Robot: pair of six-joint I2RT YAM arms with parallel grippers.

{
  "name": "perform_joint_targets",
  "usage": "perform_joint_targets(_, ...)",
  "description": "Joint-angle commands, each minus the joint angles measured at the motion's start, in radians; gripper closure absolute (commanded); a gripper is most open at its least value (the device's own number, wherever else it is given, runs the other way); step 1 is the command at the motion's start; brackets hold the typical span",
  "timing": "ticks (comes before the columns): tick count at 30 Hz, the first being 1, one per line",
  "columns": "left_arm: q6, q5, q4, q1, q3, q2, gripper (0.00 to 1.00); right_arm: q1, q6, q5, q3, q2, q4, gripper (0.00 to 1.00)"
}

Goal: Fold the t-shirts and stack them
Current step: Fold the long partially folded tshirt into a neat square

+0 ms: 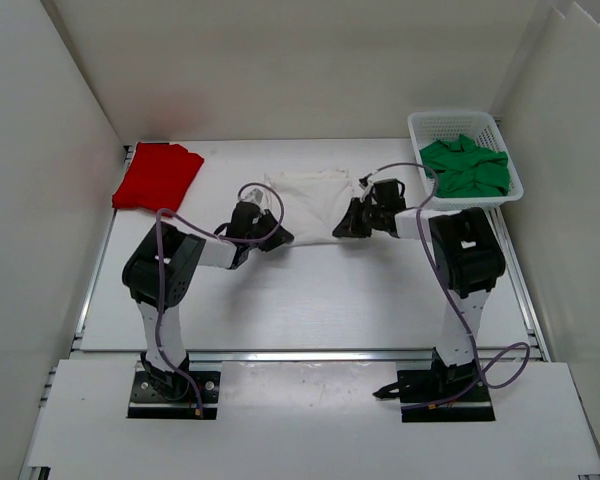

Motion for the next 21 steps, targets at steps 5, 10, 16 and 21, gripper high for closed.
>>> perform_joint_targets(5, -0.019, 0.023, 0.043, 0.004, -0.374, -0.208, 0.8, 0.043, 0.013, 0.042, -0.326, -0.247, 0.078, 1.0)
perform_joint_targets(10, -0.011, 0.053, -0.024, -0.025, -0.409, -0.404, 0.78, 0.03, -0.018, 0.026, -0.334, -0.375, 0.008, 1.0)
perform_joint_targets(16, 0.012, 0.049, -0.09, 0.007, -0.213, -0.423, 0.75, 0.02, -0.029, -0.001, -0.162, -0.322, -0.012, 1.0)
perform_joint_targets(21, -0.022, 0.098, -0.05, 0.096, -0.029, -0.201, 0.77, 0.023, -0.018, -0.034, 0.054, -0.105, 0.0, 1.0)
